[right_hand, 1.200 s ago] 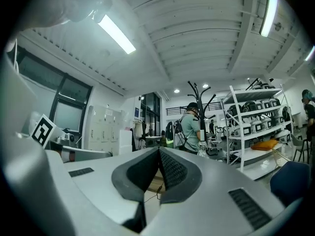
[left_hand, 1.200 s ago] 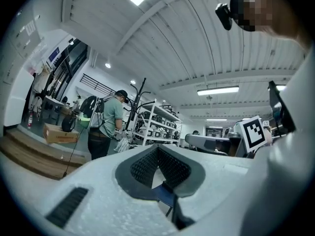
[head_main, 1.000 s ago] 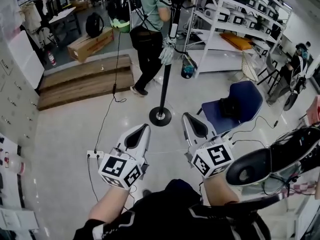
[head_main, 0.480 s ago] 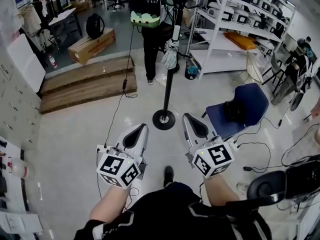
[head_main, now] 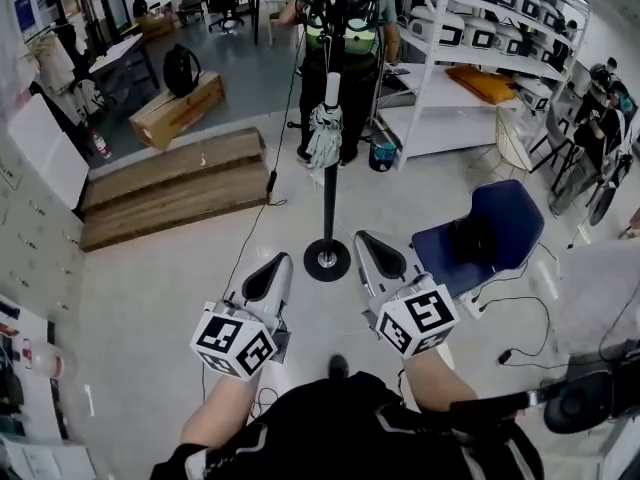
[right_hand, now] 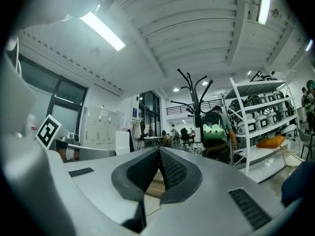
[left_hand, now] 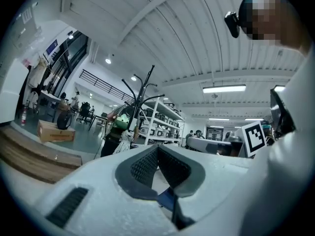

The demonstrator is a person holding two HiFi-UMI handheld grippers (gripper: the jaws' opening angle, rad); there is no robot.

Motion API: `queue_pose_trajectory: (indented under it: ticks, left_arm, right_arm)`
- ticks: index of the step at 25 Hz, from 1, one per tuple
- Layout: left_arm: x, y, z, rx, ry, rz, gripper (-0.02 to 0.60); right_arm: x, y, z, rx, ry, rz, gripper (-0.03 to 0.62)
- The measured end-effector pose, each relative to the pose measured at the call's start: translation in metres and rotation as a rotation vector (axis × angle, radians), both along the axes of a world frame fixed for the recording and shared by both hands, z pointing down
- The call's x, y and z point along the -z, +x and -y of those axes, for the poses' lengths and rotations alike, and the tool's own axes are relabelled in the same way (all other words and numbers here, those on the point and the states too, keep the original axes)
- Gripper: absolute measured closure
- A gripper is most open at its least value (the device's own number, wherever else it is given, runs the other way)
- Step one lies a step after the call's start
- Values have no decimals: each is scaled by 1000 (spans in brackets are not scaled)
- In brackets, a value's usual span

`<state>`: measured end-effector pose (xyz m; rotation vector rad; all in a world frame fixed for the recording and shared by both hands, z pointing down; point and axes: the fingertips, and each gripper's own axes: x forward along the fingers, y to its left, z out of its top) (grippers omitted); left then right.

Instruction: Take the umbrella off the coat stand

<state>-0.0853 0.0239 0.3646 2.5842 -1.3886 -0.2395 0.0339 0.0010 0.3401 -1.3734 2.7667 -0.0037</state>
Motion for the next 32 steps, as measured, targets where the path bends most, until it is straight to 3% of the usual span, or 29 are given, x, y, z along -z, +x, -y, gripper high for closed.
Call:
queue_pose_trajectory:
  ticks: [15,32]
  left_arm:
    - [-1,64,75,-5,-26,50,571]
    - [9,89,126,-3,0,72,571]
  right_arm:
    - [-4,53,73,53,1,54,591]
    - [3,73,119,89,41,64,591]
